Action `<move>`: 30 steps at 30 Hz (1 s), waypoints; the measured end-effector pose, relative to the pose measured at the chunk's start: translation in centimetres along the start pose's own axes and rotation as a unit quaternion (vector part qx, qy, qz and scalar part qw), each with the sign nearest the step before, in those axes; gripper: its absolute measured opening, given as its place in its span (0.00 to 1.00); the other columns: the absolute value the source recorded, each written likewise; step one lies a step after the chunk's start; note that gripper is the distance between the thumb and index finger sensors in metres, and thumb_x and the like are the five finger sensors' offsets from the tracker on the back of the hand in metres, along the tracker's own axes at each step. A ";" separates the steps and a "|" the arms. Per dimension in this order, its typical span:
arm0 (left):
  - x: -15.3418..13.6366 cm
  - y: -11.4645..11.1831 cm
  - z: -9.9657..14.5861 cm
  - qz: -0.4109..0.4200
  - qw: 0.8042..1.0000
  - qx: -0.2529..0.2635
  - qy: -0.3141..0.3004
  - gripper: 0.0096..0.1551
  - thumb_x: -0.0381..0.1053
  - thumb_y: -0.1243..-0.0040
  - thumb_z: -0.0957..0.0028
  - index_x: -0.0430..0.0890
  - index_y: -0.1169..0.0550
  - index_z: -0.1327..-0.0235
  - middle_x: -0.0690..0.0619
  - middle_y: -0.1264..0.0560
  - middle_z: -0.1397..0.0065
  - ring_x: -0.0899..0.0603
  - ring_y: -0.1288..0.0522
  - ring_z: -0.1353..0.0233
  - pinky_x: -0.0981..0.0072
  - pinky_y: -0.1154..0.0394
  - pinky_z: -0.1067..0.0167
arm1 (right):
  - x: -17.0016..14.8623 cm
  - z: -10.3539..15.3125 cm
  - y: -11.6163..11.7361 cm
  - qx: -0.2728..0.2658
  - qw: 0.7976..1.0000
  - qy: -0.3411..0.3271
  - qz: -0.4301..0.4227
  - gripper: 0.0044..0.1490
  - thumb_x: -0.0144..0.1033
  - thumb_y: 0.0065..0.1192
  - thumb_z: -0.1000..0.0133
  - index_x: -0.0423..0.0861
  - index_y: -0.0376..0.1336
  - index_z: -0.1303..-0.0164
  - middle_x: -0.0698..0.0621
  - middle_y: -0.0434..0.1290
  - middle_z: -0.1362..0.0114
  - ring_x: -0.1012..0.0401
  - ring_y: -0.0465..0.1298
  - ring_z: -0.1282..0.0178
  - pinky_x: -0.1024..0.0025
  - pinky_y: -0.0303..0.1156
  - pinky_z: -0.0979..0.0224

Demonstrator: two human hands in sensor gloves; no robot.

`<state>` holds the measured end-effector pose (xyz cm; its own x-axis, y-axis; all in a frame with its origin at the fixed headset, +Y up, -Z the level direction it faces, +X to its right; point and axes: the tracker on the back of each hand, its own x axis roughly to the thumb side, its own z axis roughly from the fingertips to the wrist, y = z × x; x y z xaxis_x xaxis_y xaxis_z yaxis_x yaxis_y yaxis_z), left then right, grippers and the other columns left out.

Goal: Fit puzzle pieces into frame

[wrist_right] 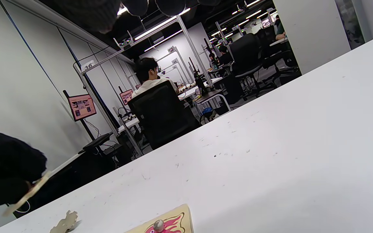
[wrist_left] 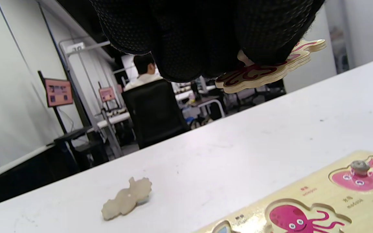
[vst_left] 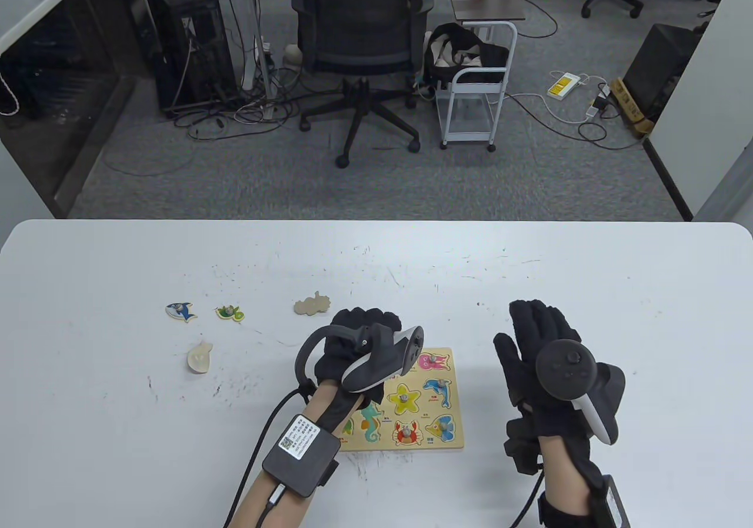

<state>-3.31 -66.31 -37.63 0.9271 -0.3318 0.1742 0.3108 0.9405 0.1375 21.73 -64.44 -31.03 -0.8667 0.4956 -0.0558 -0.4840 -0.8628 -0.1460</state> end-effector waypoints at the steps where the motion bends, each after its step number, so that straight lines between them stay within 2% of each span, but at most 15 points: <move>1: 0.3 -0.5 -0.3 -0.006 1.000 -0.009 -0.001 0.26 0.63 0.32 0.50 0.66 0.22 0.37 0.64 0.17 0.34 0.54 0.17 0.33 0.58 0.22 0.29 | 0.0 0.0 0.0 0.001 1.000 0.000 0.000 0.41 0.55 0.62 0.45 0.59 0.54 0.21 0.53 0.57 0.12 0.46 0.54 0.11 0.41 0.47 0.13; 16: 3.8 -6.8 -1.7 -0.040 0.995 -0.082 -0.029 0.25 0.63 0.32 0.51 0.67 0.22 0.38 0.65 0.16 0.35 0.55 0.17 0.34 0.58 0.22 0.30 | 0.1 0.0 0.2 0.009 1.000 -0.007 0.000 0.41 0.55 0.62 0.45 0.59 0.55 0.21 0.53 0.57 0.13 0.46 0.55 0.12 0.41 0.48 0.14; 25: 4.6 -8.2 -1.9 -0.055 0.994 -0.093 -0.031 0.25 0.64 0.32 0.51 0.67 0.21 0.38 0.65 0.16 0.35 0.55 0.17 0.34 0.58 0.22 0.30 | 0.1 -0.1 0.3 0.014 1.000 -0.008 -0.001 0.40 0.55 0.62 0.45 0.59 0.55 0.21 0.52 0.58 0.13 0.46 0.56 0.12 0.41 0.48 0.14; 30: 4.5 -7.7 -1.6 -0.058 0.993 -0.094 -0.031 0.26 0.64 0.32 0.51 0.67 0.21 0.38 0.65 0.16 0.35 0.55 0.17 0.34 0.58 0.22 0.30 | 0.1 -0.1 0.4 0.016 1.000 -0.009 0.000 0.40 0.55 0.62 0.45 0.59 0.56 0.21 0.52 0.58 0.13 0.45 0.56 0.12 0.41 0.49 0.14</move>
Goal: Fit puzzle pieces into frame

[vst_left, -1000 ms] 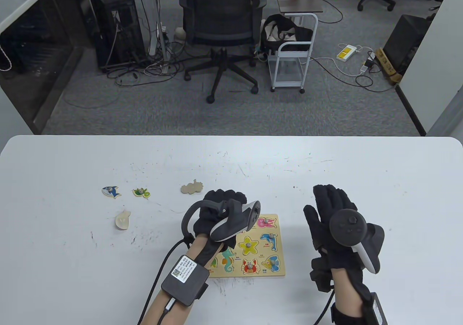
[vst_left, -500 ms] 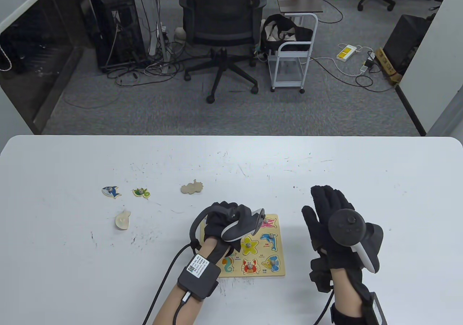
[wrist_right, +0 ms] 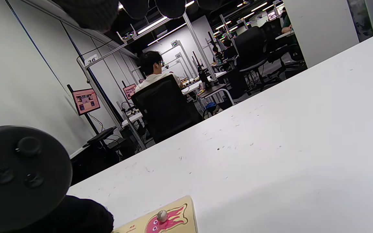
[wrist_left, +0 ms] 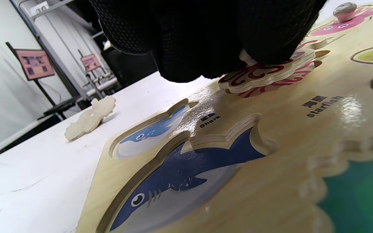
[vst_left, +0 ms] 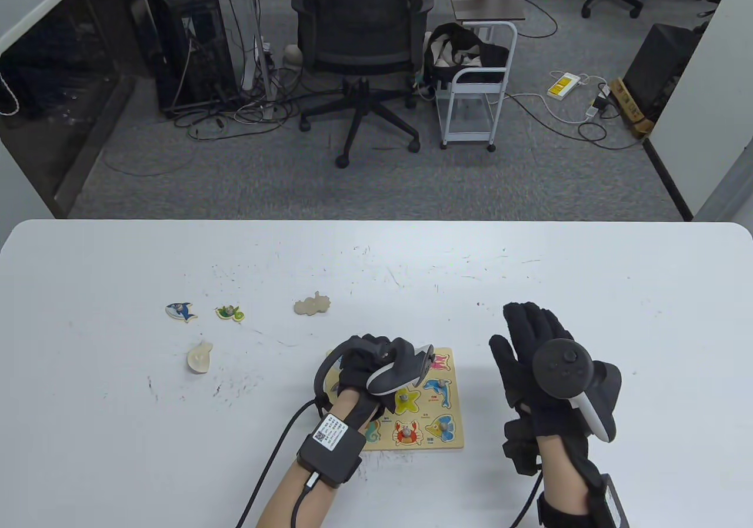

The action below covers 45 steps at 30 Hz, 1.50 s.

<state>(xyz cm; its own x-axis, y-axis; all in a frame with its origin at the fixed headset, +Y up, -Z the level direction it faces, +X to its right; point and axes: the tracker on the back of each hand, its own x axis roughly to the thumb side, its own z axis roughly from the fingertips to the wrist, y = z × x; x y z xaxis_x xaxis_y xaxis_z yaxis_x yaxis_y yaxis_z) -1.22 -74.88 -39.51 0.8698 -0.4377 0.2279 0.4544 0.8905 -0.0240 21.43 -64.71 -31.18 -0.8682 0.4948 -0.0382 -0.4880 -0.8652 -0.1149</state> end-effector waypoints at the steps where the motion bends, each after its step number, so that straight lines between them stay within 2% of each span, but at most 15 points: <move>1: 0.0 0.0 0.1 0.000 1.000 -0.001 0.000 0.26 0.64 0.32 0.51 0.67 0.21 0.38 0.65 0.16 0.35 0.55 0.17 0.34 0.58 0.22 0.30 | 0.0 0.0 0.0 0.001 1.000 -0.001 0.000 0.40 0.55 0.62 0.45 0.59 0.56 0.21 0.52 0.58 0.13 0.45 0.56 0.12 0.41 0.49 0.14; 7: -0.1 0.0 0.0 0.025 1.000 -0.008 0.001 0.26 0.64 0.32 0.51 0.67 0.21 0.38 0.65 0.16 0.35 0.55 0.17 0.34 0.58 0.22 0.30 | 0.0 -0.1 0.1 0.003 1.000 -0.002 0.001 0.40 0.55 0.62 0.45 0.59 0.56 0.21 0.52 0.58 0.13 0.45 0.56 0.12 0.41 0.49 0.14; 18: 0.3 -0.1 -0.1 0.002 1.000 -0.002 0.001 0.26 0.64 0.33 0.51 0.67 0.22 0.38 0.66 0.16 0.35 0.55 0.17 0.34 0.58 0.22 0.29 | 0.1 -0.1 0.2 0.008 1.000 -0.003 0.001 0.40 0.56 0.62 0.45 0.59 0.56 0.22 0.52 0.58 0.13 0.45 0.56 0.13 0.41 0.49 0.15; 23: -0.2 0.3 -0.1 0.004 1.000 -0.014 0.000 0.29 0.67 0.37 0.50 0.67 0.24 0.33 0.65 0.17 0.32 0.54 0.18 0.31 0.57 0.23 0.28 | 0.1 -0.1 0.1 0.009 1.000 -0.004 -0.001 0.40 0.56 0.62 0.45 0.59 0.56 0.22 0.52 0.58 0.13 0.45 0.56 0.13 0.41 0.49 0.15; 30: -4.8 2.7 0.1 0.039 0.998 0.014 0.048 0.33 0.68 0.43 0.48 0.66 0.28 0.27 0.62 0.22 0.24 0.51 0.22 0.25 0.54 0.26 0.26 | 0.3 0.2 -0.4 0.000 1.000 -0.011 -0.004 0.40 0.56 0.62 0.45 0.59 0.56 0.21 0.52 0.58 0.13 0.45 0.56 0.13 0.41 0.49 0.15; 35: -9.7 4.0 -0.7 0.063 0.991 -0.005 0.116 0.38 0.70 0.44 0.47 0.67 0.35 0.21 0.59 0.29 0.16 0.47 0.29 0.17 0.50 0.32 0.20 | 0.5 0.6 -1.0 -0.011 1.000 -0.017 -0.007 0.40 0.56 0.62 0.45 0.59 0.56 0.21 0.52 0.58 0.13 0.45 0.56 0.13 0.41 0.49 0.15; 40: -12.8 3.7 -2.5 0.082 0.983 -0.044 0.157 0.44 0.71 0.44 0.48 0.68 0.43 0.17 0.57 0.37 0.10 0.44 0.36 0.12 0.47 0.36 0.17 | 0.4 0.8 -1.4 -0.017 1.000 -0.011 -0.010 0.40 0.56 0.62 0.45 0.59 0.56 0.21 0.52 0.58 0.13 0.45 0.56 0.13 0.41 0.49 0.15; 45: -13.7 2.1 -4.9 0.092 0.978 -0.083 0.169 0.48 0.72 0.44 0.48 0.68 0.47 0.15 0.56 0.42 0.08 0.43 0.40 0.11 0.45 0.39 0.16 | 0.4 1.0 -1.6 -0.021 1.000 -0.007 -0.007 0.40 0.56 0.62 0.45 0.59 0.56 0.21 0.52 0.58 0.13 0.45 0.56 0.12 0.41 0.49 0.14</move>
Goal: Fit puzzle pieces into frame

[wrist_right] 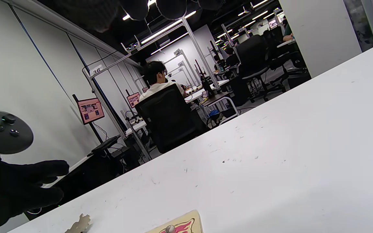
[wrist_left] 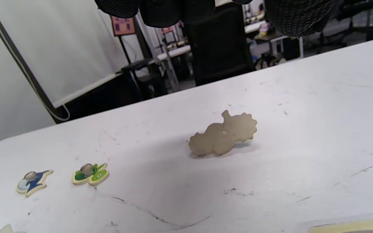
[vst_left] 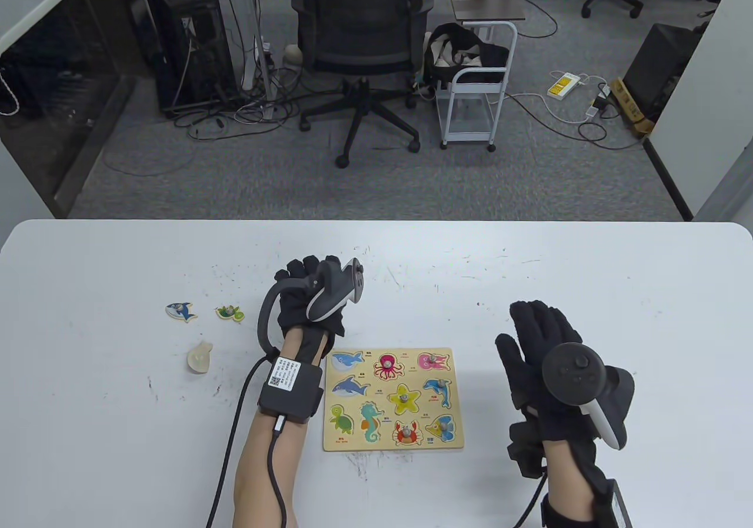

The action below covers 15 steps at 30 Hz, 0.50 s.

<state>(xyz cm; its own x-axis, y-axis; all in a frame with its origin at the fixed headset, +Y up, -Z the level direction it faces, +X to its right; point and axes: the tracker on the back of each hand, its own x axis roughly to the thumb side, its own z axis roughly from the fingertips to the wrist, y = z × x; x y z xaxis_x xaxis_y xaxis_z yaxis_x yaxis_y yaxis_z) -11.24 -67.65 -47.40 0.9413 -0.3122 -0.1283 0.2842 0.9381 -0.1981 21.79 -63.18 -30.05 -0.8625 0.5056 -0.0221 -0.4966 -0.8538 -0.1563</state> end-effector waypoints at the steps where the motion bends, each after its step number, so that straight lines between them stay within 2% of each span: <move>1: 0.1 -0.5 -0.6 0.002 1.000 -0.011 0.000 0.48 0.72 0.43 0.48 0.68 0.47 0.15 0.56 0.42 0.08 0.43 0.40 0.11 0.45 0.39 0.16 | 0.1 0.0 0.0 0.000 1.000 0.000 0.003 0.40 0.56 0.62 0.45 0.59 0.56 0.21 0.52 0.58 0.13 0.45 0.56 0.12 0.41 0.49 0.14; 10: 1.8 -5.1 -3.5 -0.011 0.997 -0.074 -0.002 0.51 0.71 0.43 0.47 0.68 0.54 0.15 0.54 0.44 0.07 0.41 0.40 0.11 0.45 0.38 0.16 | 0.1 0.0 0.1 0.004 1.000 0.000 0.009 0.40 0.56 0.61 0.45 0.59 0.56 0.21 0.52 0.58 0.13 0.45 0.56 0.12 0.41 0.49 0.14; 15: 1.9 -6.7 -4.4 -0.012 0.997 -0.076 0.016 0.52 0.71 0.43 0.48 0.67 0.54 0.15 0.53 0.44 0.07 0.41 0.39 0.12 0.45 0.38 0.16 | 0.1 0.0 0.1 0.005 1.000 0.000 0.008 0.40 0.56 0.61 0.45 0.59 0.56 0.21 0.52 0.58 0.13 0.45 0.56 0.13 0.41 0.49 0.15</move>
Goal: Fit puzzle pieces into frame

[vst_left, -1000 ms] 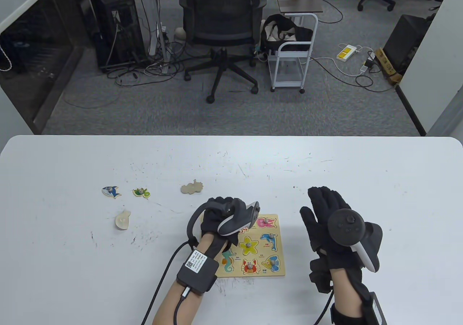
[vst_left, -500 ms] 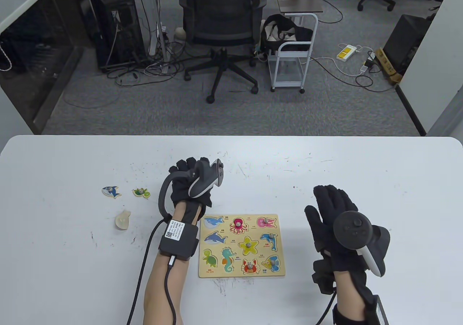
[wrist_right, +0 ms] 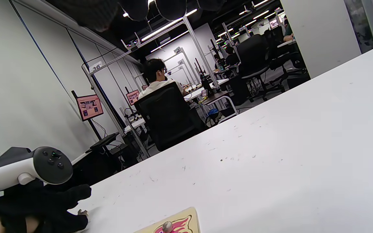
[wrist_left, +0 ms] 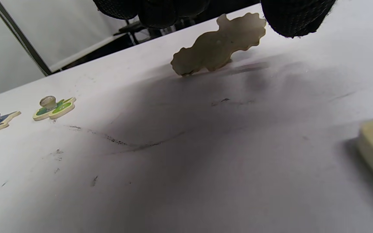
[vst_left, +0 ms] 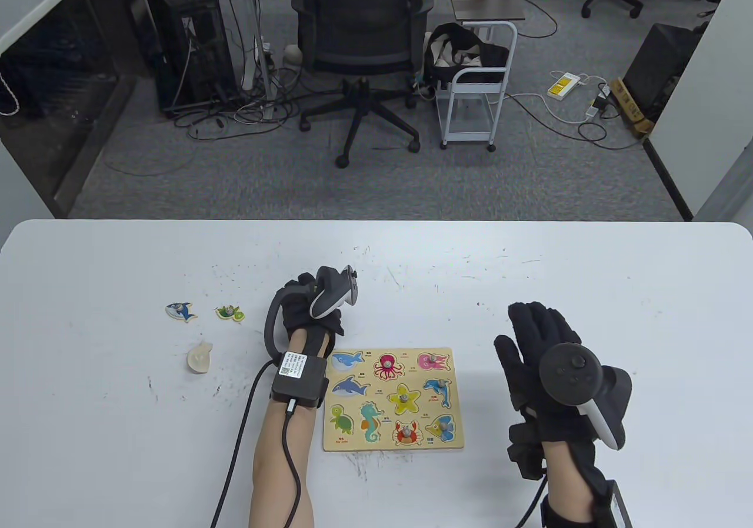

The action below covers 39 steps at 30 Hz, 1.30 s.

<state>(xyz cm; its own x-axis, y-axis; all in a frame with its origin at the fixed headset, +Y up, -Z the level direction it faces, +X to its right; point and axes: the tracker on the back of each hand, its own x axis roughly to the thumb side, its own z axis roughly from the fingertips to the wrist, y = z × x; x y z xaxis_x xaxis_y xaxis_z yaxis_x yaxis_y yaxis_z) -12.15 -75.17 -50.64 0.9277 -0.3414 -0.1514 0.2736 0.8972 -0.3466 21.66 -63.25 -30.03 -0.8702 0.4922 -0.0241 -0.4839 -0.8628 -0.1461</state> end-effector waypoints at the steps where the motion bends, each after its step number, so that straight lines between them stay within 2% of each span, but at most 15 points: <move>1: 0.0 -0.3 -0.2 -0.006 1.000 0.000 0.003 0.52 0.71 0.43 0.48 0.67 0.54 0.15 0.53 0.44 0.07 0.41 0.39 0.12 0.45 0.38 0.16 | 0.0 0.0 0.0 0.000 1.000 0.000 -0.001 0.40 0.56 0.61 0.44 0.59 0.56 0.21 0.52 0.59 0.13 0.45 0.56 0.13 0.41 0.49 0.15; 9: -0.2 -1.2 -1.1 0.006 1.000 -0.013 -0.002 0.49 0.70 0.43 0.47 0.68 0.51 0.16 0.54 0.42 0.08 0.42 0.36 0.13 0.46 0.37 0.17 | 0.0 -0.2 0.4 0.009 1.000 -0.001 0.002 0.39 0.56 0.61 0.45 0.59 0.57 0.22 0.52 0.59 0.13 0.45 0.57 0.13 0.41 0.50 0.15; 15: -0.2 -1.2 -0.8 0.022 1.000 -0.022 -0.004 0.43 0.67 0.46 0.45 0.68 0.47 0.16 0.55 0.36 0.11 0.44 0.32 0.15 0.48 0.35 0.18 | 0.1 -0.3 0.6 0.013 1.000 -0.002 0.008 0.39 0.56 0.61 0.44 0.59 0.57 0.22 0.52 0.59 0.14 0.45 0.57 0.13 0.41 0.50 0.15; 26: 0.1 -1.1 -0.2 -0.011 0.999 0.046 -0.016 0.42 0.66 0.44 0.47 0.61 0.40 0.18 0.58 0.29 0.17 0.48 0.25 0.21 0.52 0.29 0.22 | 0.2 -0.4 0.8 0.021 1.000 -0.004 0.011 0.38 0.56 0.61 0.44 0.58 0.58 0.22 0.52 0.60 0.14 0.45 0.58 0.14 0.41 0.51 0.15; 30: -0.8 -0.1 0.9 0.021 0.997 0.069 -0.035 0.41 0.66 0.44 0.47 0.60 0.39 0.18 0.57 0.27 0.18 0.48 0.24 0.23 0.52 0.28 0.24 | 0.3 -0.4 1.0 0.024 1.000 -0.003 0.010 0.38 0.56 0.61 0.44 0.58 0.58 0.22 0.52 0.61 0.14 0.45 0.59 0.14 0.41 0.52 0.15; 35: -2.6 2.6 4.2 0.072 0.989 0.109 -0.072 0.41 0.66 0.45 0.46 0.59 0.38 0.18 0.56 0.27 0.18 0.48 0.23 0.23 0.52 0.28 0.24 | 0.6 -0.4 1.3 0.026 0.999 -0.011 0.021 0.39 0.56 0.61 0.45 0.58 0.58 0.22 0.52 0.61 0.14 0.45 0.59 0.14 0.41 0.52 0.16; 39: -4.3 4.6 7.5 0.140 0.974 0.142 -0.107 0.41 0.66 0.45 0.46 0.59 0.38 0.18 0.56 0.27 0.18 0.48 0.23 0.23 0.52 0.27 0.24 | 0.8 -0.5 1.6 0.031 0.999 -0.021 0.020 0.39 0.56 0.61 0.45 0.58 0.58 0.22 0.51 0.62 0.15 0.46 0.61 0.15 0.42 0.54 0.16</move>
<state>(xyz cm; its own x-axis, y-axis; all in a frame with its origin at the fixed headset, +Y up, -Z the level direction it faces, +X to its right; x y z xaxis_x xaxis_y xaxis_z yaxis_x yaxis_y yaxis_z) -13.02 -67.48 -44.64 0.9994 -0.0332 0.0042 0.0333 0.9985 -0.0438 20.21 -64.18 -30.75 -0.8913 0.4531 0.0126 -0.4525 -0.8877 -0.0846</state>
